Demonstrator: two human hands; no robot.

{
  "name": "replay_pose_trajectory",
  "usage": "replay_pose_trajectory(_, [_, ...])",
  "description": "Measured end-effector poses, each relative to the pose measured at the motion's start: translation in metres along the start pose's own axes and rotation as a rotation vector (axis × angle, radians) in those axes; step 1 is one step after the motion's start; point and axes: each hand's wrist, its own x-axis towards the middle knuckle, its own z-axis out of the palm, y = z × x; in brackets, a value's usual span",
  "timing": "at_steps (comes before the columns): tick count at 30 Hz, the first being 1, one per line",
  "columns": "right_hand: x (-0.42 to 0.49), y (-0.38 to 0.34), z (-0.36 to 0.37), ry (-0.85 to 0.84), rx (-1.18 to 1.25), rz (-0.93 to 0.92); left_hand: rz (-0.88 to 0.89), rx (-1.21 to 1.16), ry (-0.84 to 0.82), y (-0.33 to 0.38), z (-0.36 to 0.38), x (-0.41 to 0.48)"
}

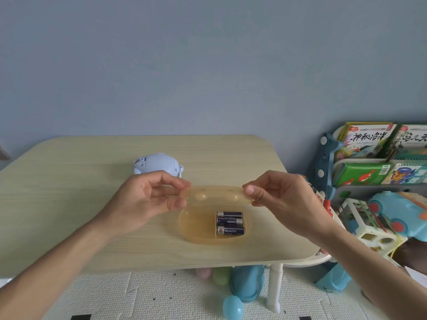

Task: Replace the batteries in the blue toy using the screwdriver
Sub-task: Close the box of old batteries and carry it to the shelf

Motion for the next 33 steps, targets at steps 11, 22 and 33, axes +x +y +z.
replay_pose_trajectory(11, [-0.013,0.001,-0.006,-0.235,-0.175,-0.063,-0.056,0.222,-0.126,0.002,0.015,-0.009])
replay_pose_trajectory(22, [-0.008,0.007,-0.004,-0.259,-0.214,-0.072,-0.014,0.345,-0.16,0.001,0.017,-0.012])
replay_pose_trajectory(33, [0.029,0.06,-0.008,0.047,-0.594,-0.152,0.052,0.542,-0.208,0.006,0.038,-0.016])
